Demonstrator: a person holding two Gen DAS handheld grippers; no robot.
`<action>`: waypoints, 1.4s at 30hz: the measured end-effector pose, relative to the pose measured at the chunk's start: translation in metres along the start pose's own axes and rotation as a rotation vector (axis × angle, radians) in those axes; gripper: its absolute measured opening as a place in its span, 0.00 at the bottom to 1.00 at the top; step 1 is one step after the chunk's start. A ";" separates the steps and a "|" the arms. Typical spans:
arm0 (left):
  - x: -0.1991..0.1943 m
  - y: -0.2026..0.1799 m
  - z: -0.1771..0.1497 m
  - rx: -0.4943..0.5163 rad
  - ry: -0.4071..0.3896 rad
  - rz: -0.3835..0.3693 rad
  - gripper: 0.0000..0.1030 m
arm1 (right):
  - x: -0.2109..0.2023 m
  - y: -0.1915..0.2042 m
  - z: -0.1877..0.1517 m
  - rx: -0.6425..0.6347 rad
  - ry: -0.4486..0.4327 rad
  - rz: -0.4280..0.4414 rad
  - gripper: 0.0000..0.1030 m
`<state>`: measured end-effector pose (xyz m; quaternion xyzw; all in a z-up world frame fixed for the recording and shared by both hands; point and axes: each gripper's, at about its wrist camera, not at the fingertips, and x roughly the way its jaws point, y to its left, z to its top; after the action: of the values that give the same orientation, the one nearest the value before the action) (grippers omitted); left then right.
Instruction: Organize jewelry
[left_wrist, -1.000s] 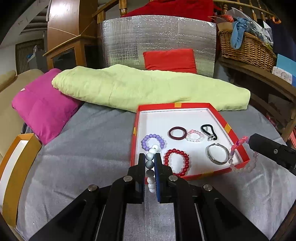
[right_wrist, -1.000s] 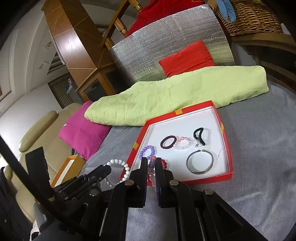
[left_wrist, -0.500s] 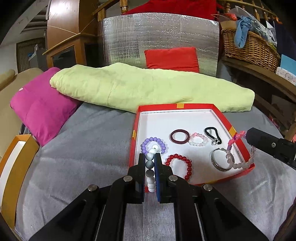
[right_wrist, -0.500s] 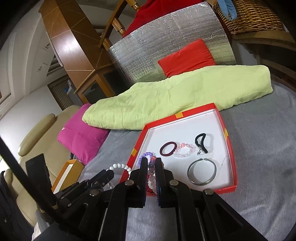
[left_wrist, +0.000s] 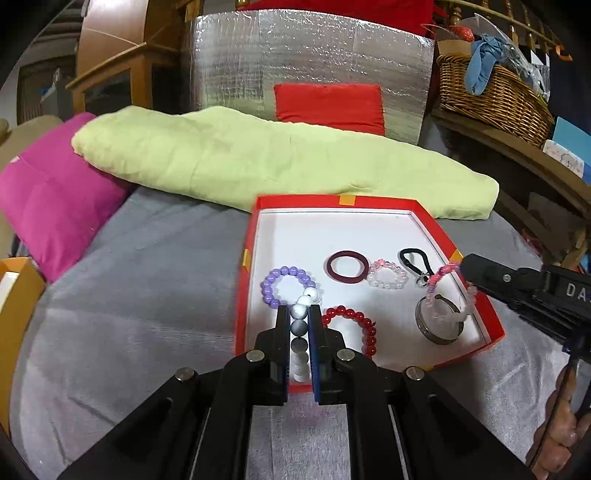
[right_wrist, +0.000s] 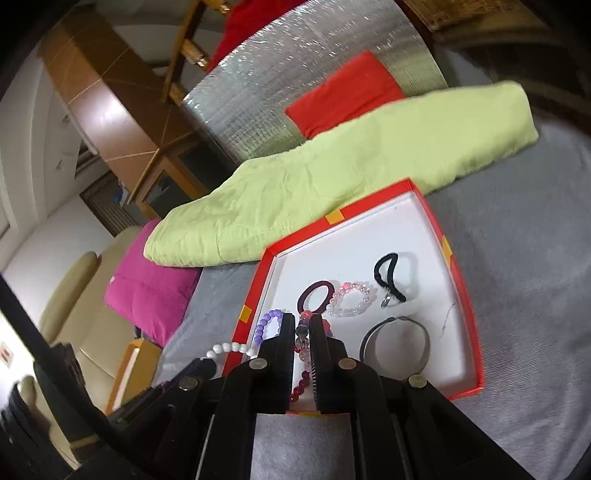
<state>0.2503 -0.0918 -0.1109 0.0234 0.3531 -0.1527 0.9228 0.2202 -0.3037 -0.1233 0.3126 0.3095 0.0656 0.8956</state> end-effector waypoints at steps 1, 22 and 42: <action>0.003 0.000 0.000 0.003 0.004 -0.008 0.09 | 0.005 -0.002 0.001 0.023 0.005 0.016 0.08; 0.041 -0.002 -0.006 0.004 0.119 0.004 0.31 | 0.057 -0.020 0.003 0.097 0.082 -0.068 0.14; -0.047 -0.013 0.003 0.006 -0.042 0.186 0.83 | -0.051 0.022 -0.002 -0.227 0.029 -0.317 0.60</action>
<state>0.2154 -0.0923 -0.0773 0.0556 0.3297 -0.0678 0.9400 0.1796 -0.3012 -0.0854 0.1558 0.3584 -0.0372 0.9197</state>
